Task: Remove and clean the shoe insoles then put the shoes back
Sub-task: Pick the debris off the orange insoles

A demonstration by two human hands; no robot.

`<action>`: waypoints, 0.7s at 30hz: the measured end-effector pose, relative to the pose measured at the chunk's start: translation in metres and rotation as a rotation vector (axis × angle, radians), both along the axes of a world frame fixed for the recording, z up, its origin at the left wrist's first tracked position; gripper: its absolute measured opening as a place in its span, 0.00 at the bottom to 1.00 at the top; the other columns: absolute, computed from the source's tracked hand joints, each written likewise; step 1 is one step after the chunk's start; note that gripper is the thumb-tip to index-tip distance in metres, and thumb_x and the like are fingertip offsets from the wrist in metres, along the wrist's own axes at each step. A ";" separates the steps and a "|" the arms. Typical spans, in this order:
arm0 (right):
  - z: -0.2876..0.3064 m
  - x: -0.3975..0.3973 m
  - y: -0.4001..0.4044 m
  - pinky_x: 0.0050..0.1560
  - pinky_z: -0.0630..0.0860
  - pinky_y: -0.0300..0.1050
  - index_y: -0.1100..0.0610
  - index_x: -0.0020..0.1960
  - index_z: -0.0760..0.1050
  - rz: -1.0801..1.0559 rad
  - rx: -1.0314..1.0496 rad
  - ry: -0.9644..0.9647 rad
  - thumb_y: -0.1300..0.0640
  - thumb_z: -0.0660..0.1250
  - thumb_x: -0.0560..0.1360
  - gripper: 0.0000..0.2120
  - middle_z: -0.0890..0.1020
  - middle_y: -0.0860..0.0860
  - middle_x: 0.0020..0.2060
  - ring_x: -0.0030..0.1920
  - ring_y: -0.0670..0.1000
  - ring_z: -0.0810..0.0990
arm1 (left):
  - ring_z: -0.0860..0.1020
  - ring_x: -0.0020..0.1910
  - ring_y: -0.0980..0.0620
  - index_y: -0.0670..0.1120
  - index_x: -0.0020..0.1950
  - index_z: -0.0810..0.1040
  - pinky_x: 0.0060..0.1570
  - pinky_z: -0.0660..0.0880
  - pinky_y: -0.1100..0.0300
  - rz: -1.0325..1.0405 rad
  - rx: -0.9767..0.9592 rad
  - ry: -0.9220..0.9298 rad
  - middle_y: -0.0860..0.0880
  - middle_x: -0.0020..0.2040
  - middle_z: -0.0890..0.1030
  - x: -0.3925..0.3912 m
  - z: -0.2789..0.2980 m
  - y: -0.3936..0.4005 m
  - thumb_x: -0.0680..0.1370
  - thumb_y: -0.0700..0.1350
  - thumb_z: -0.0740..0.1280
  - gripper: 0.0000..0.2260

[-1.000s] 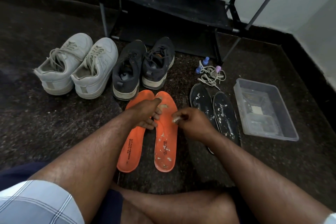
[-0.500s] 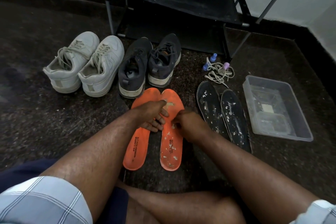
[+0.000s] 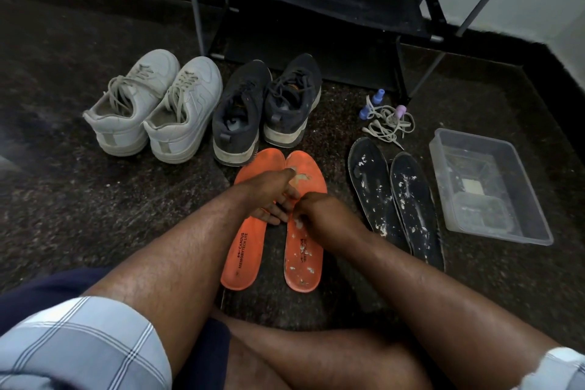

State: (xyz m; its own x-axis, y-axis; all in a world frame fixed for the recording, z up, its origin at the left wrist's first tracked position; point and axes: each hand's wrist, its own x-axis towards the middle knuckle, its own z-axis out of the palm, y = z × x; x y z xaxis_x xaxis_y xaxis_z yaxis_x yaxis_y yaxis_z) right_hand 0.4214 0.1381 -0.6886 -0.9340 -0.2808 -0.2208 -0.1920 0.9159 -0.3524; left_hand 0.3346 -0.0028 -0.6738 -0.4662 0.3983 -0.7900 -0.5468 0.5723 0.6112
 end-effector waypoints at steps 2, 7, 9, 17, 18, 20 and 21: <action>0.001 0.003 -0.006 0.47 0.78 0.52 0.53 0.53 0.79 0.030 0.045 0.036 0.58 0.64 0.74 0.10 0.81 0.53 0.49 0.49 0.56 0.80 | 0.81 0.56 0.39 0.43 0.65 0.77 0.64 0.74 0.44 -0.003 0.000 -0.008 0.42 0.53 0.81 0.000 0.001 0.001 0.83 0.63 0.48 0.29; 0.008 0.008 -0.011 0.45 0.76 0.47 0.51 0.42 0.77 0.062 -0.004 -0.076 0.62 0.66 0.71 0.06 0.81 0.48 0.45 0.47 0.52 0.80 | 0.80 0.54 0.42 0.43 0.65 0.77 0.64 0.74 0.45 0.013 -0.002 -0.005 0.42 0.53 0.80 0.001 0.003 0.001 0.83 0.63 0.49 0.29; 0.008 0.006 -0.007 0.46 0.75 0.45 0.53 0.42 0.78 -0.022 -0.073 -0.058 0.63 0.67 0.71 0.06 0.81 0.49 0.44 0.46 0.52 0.81 | 0.81 0.55 0.41 0.43 0.65 0.77 0.64 0.74 0.45 0.013 0.000 -0.002 0.41 0.55 0.81 0.002 0.004 0.002 0.83 0.62 0.49 0.29; 0.008 0.011 -0.013 0.45 0.75 0.43 0.51 0.41 0.77 0.022 -0.054 -0.068 0.61 0.66 0.71 0.06 0.82 0.46 0.43 0.46 0.50 0.81 | 0.79 0.58 0.40 0.42 0.66 0.76 0.65 0.73 0.45 0.008 0.005 -0.014 0.41 0.53 0.81 0.002 0.003 0.000 0.83 0.63 0.48 0.30; 0.008 0.010 -0.011 0.44 0.74 0.41 0.52 0.41 0.78 -0.012 -0.097 -0.075 0.62 0.66 0.71 0.06 0.83 0.46 0.42 0.46 0.49 0.81 | 0.79 0.58 0.40 0.42 0.66 0.76 0.65 0.74 0.44 0.009 0.005 -0.010 0.41 0.55 0.81 0.002 0.003 0.000 0.83 0.63 0.48 0.30; 0.011 0.007 -0.007 0.46 0.75 0.44 0.53 0.40 0.78 -0.076 -0.144 -0.029 0.63 0.67 0.70 0.06 0.82 0.48 0.42 0.45 0.50 0.81 | 0.80 0.58 0.39 0.42 0.65 0.77 0.65 0.74 0.44 0.006 0.007 -0.004 0.40 0.57 0.80 0.001 0.003 0.000 0.83 0.63 0.48 0.30; 0.012 0.007 -0.007 0.46 0.76 0.46 0.53 0.41 0.78 -0.084 -0.122 -0.003 0.62 0.66 0.71 0.05 0.82 0.49 0.43 0.45 0.51 0.81 | 0.80 0.58 0.39 0.43 0.65 0.77 0.64 0.74 0.45 0.003 0.008 -0.003 0.41 0.56 0.80 0.001 0.002 0.000 0.83 0.63 0.48 0.30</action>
